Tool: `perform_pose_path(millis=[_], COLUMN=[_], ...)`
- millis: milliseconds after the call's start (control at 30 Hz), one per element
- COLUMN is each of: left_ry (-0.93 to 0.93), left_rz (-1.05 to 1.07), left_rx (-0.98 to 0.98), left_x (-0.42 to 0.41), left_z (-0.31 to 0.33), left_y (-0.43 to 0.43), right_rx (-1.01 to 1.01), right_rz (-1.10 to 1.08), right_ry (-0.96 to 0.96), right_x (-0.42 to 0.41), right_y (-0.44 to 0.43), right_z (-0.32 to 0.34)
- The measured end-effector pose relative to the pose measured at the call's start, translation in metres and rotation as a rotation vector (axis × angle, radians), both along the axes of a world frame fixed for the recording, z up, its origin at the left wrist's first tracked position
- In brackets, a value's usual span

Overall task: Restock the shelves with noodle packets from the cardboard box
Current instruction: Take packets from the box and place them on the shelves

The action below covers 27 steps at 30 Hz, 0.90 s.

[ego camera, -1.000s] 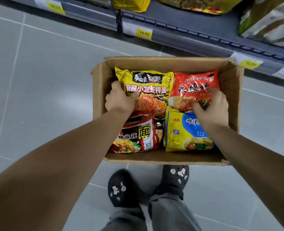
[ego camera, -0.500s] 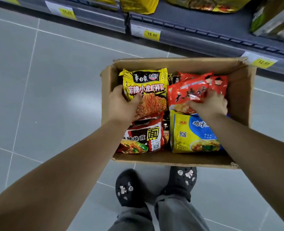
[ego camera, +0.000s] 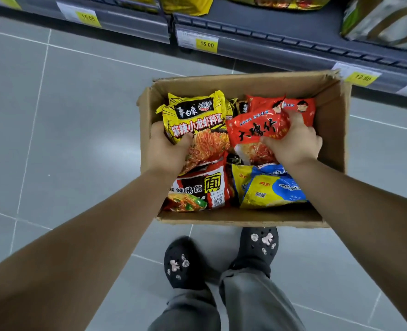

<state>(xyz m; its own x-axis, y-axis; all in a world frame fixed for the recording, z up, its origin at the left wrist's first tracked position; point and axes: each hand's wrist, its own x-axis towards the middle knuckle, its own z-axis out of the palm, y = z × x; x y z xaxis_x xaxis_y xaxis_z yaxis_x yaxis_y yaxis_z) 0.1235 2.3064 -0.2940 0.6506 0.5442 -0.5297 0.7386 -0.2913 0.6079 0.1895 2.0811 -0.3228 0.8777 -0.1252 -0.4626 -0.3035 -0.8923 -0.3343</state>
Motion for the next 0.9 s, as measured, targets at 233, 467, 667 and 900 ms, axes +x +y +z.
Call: perform_pose_path(millis=[233, 467, 667, 900], left_ry=[-0.1, -0.296, -0.487, -0.681], left_rz=[-0.043, -0.157, -0.317, -0.541], left_rx=[-0.031, -0.121, -0.17, -0.188], left_x=[0.01, 0.006, -0.019, -0.01], left_z=[0.131, 0.354, 0.523, 0.683], left_y=[-0.008, -0.024, -0.056, -0.105], right_rx=[0.392, 0.619, 0.743, 0.731], right_rz=[-0.473, -0.788, -0.883, -0.822], right_ry=[-0.177, -0.397, -0.669, -0.971], right_x=[-0.045, -0.083, -0.11, -0.133], right_y=[0.001, -0.011, -0.027, -0.086], right_z=[0.126, 0.349, 0.525, 0.692])
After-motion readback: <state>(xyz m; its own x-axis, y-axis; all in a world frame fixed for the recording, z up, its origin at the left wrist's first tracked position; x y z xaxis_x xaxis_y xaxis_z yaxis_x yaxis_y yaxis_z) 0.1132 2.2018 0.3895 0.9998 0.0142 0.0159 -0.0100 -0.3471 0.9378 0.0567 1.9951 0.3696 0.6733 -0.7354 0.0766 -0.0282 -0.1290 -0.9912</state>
